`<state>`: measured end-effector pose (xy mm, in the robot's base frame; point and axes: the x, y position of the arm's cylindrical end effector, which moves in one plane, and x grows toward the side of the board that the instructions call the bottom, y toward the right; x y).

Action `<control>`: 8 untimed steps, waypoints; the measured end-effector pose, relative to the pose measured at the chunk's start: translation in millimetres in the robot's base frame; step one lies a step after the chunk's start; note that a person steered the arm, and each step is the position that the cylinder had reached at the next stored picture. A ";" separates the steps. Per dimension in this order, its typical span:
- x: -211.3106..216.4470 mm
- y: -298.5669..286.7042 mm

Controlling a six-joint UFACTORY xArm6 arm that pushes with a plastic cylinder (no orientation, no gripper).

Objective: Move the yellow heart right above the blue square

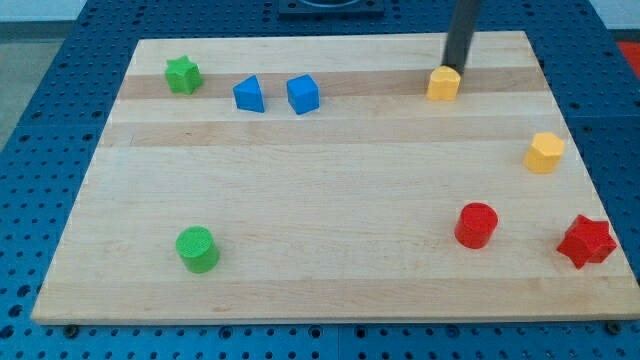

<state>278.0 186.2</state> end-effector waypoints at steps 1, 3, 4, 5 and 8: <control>8.2 19.8; 55.5 12.0; 69.9 7.8; 70.9 1.2; 28.2 -54.2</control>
<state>306.2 131.9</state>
